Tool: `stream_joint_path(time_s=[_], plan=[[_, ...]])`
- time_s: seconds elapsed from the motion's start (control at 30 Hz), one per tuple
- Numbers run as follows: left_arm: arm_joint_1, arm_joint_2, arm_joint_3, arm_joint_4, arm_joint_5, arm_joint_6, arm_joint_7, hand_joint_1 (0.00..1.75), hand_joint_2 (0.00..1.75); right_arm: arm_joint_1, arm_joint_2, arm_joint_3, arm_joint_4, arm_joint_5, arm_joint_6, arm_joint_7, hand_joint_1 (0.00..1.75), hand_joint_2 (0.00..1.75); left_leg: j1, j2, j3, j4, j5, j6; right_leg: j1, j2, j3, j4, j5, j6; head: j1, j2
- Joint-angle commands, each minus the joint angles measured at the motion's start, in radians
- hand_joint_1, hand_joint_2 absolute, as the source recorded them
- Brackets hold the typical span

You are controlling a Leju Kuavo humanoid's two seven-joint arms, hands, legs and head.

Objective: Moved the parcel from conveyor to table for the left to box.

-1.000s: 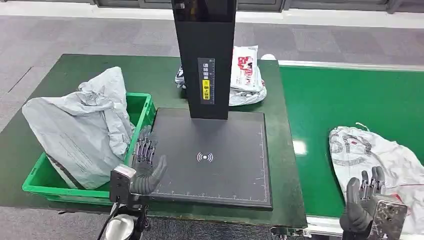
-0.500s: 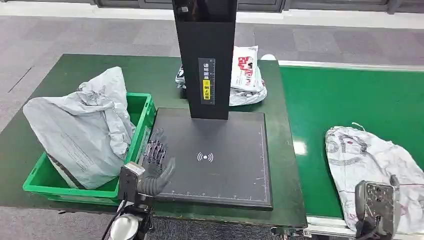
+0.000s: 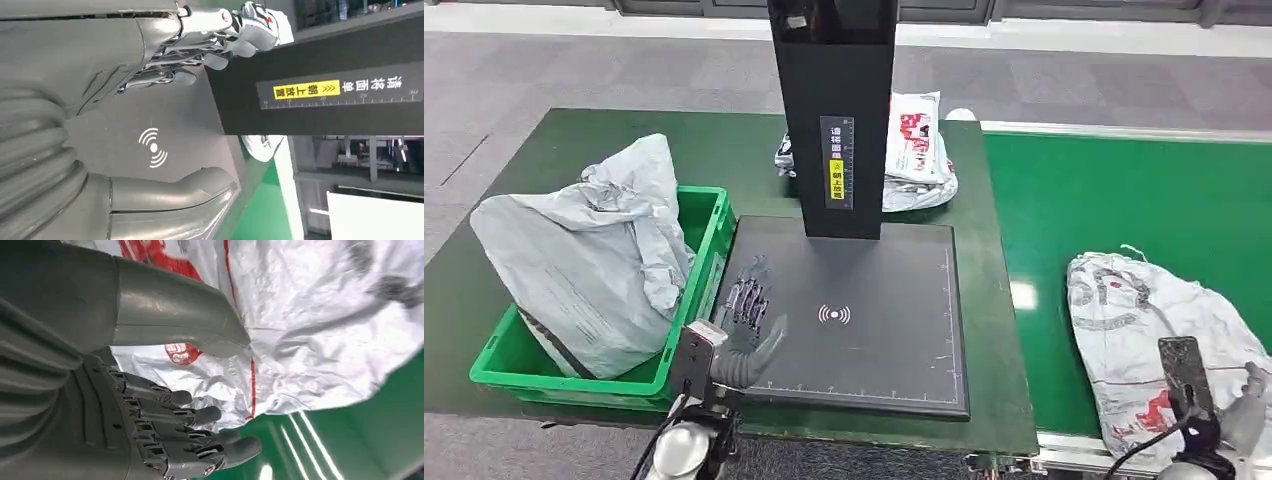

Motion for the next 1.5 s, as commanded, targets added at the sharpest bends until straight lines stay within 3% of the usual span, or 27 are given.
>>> stream_joint_path(time_s=[0.03, 0.17, 0.3, 0.53, 0.57, 0.6, 0.77, 0.93, 0.97, 1.07, 1.1, 1.2, 1.27, 1.3, 1.33, 1.5], plan=[[-0.047, 0.016, -0.030, 0.090, 0.005, 0.000, 0.002, 0.00, 1.75, -0.090, -0.059, -0.025, 0.243, 0.017, 0.000, 0.004, 0.00, 1.75, 0.000, -0.001, 0.001, -0.001, 0.000, 0.000, 0.000, 0.000, 0.002, -0.002, 0.001, 0.000, 0.000, 0.000], [-0.046, 0.021, -0.035, 0.088, 0.011, 0.004, 0.001, 0.00, 1.75, -0.096, -0.059, -0.017, 0.257, 0.011, 0.022, -0.005, 0.00, 1.75, 0.000, -0.001, 0.001, -0.001, 0.000, 0.000, 0.000, 0.000, 0.002, -0.001, 0.000, 0.000, 0.000, 0.000], [-0.066, 0.027, -0.051, 0.125, 0.019, 0.004, 0.004, 0.00, 1.75, -0.132, -0.063, 0.086, 0.373, 0.083, 0.071, 0.022, 0.00, 1.75, 0.001, 0.000, 0.002, -0.002, 0.001, 0.000, 0.001, 0.002, 0.003, -0.003, 0.001, 0.000, 0.000, 0.000], [-0.139, 0.039, -0.095, 0.225, 0.057, 0.025, 0.004, 0.00, 1.75, -0.250, -0.079, 0.306, 0.763, 0.184, 0.155, 0.058, 0.00, 1.75, 0.002, 0.003, 0.004, -0.004, 0.002, 0.000, 0.002, 0.005, 0.005, -0.005, 0.004, -0.001, 0.000, 0.000], [-0.141, 0.043, -0.102, 0.233, 0.062, 0.030, 0.004, 0.00, 1.75, -0.253, -0.076, 0.332, 0.800, 0.194, 0.163, 0.058, 0.35, 1.75, 0.002, 0.002, 0.003, -0.003, 0.001, 0.000, 0.001, 0.004, 0.004, -0.004, 0.003, -0.001, 0.000, 0.000], [-0.141, 0.045, -0.107, 0.241, 0.068, 0.036, 0.001, 0.00, 1.75, -0.251, -0.066, 0.350, 0.826, 0.196, 0.162, 0.057, 1.71, 1.75, 0.001, 0.001, 0.004, -0.003, 0.002, 0.000, 0.001, 0.003, 0.004, -0.003, 0.002, -0.001, 0.000, 0.000], [-0.126, 0.063, -0.126, 0.235, 0.090, 0.065, -0.011, 0.00, 1.75, -0.258, -0.055, 0.408, 0.868, 0.172, 0.161, 0.036, 1.75, 1.75, 0.005, 0.004, 0.010, -0.003, 0.000, 0.000, 0.005, 0.004, 0.012, -0.006, 0.003, 0.000, 0.000, 0.000], [-0.122, 0.066, -0.126, 0.231, 0.095, 0.071, -0.012, 0.00, 1.75, -0.258, -0.064, 0.411, 0.860, 0.150, 0.167, 0.028, 1.75, 1.75, 0.010, 0.017, 0.017, 0.000, -0.011, -0.001, 0.008, 0.017, 0.027, -0.009, -0.001, -0.001, 0.000, 0.000], [-0.122, 0.066, -0.126, 0.231, 0.095, 0.071, -0.012, 0.00, 1.75, -0.258, -0.066, 0.410, 0.860, 0.148, 0.168, 0.028, 1.75, 1.75, 0.009, 0.013, 0.013, -0.004, -0.005, 0.000, 0.007, 0.014, 0.023, -0.013, 0.003, 0.000, 0.000, 0.000], [-0.122, 0.066, -0.126, 0.231, 0.095, 0.071, -0.012, 0.00, 1.75, -0.258, -0.066, 0.410, 0.860, 0.148, 0.168, 0.028, 1.75, 1.75, 0.013, 0.018, 0.022, 0.000, -0.012, 0.000, 0.011, 0.019, 0.031, -0.011, -0.001, 0.000, 0.000, 0.000], [-0.122, 0.066, -0.126, 0.231, 0.095, 0.071, -0.012, 0.00, 1.75, -0.258, -0.066, 0.410, 0.860, 0.148, 0.168, 0.028, 1.75, 1.75, 0.012, 0.016, 0.018, -0.002, -0.009, 0.000, 0.010, 0.017, 0.028, -0.013, 0.001, 0.000, 0.000, 0.000], [-0.122, 0.066, -0.126, 0.231, 0.095, 0.071, -0.012, 0.00, 1.75, -0.258, -0.066, 0.410, 0.860, 0.148, 0.168, 0.028, 1.75, 1.75, 0.013, 0.019, 0.029, 0.001, -0.016, 0.001, 0.012, 0.019, 0.038, -0.010, -0.004, 0.000, 0.000, 0.000], [-0.122, 0.066, -0.126, 0.231, 0.095, 0.071, -0.012, 0.00, 1.75, -0.258, -0.066, 0.410, 0.860, 0.148, 0.168, 0.028, 1.75, 1.75, 0.012, 0.013, 0.019, -0.001, -0.010, 0.002, 0.011, 0.014, 0.030, -0.014, 0.000, 0.001, 0.000, 0.000], [-0.122, 0.066, -0.126, 0.231, 0.095, 0.071, -0.012, 0.00, 1.75, -0.258, -0.066, 0.410, 0.860, 0.148, 0.168, 0.028, 1.75, 1.75, 0.013, 0.018, 0.031, 0.002, -0.017, 0.002, 0.012, 0.018, 0.041, -0.011, -0.005, 0.001, 0.000, 0.000], [-0.122, 0.066, -0.126, 0.231, 0.095, 0.071, -0.012, 0.00, 1.75, -0.258, -0.066, 0.410, 0.860, 0.148, 0.168, 0.028, 1.75, 1.75, 0.012, 0.016, 0.026, 0.001, -0.014, 0.002, 0.011, 0.017, 0.036, -0.012, -0.003, 0.002, 0.000, 0.000], [-0.106, 0.069, -0.121, 0.212, 0.107, 0.089, -0.014, 0.00, 1.75, -0.262, -0.061, 0.311, 0.840, -0.037, 0.170, -0.028, 1.75, 1.75, 0.013, 0.018, 0.034, 0.002, -0.019, 0.003, 0.012, 0.018, 0.045, -0.013, -0.007, 0.002, 0.000, 0.000]])
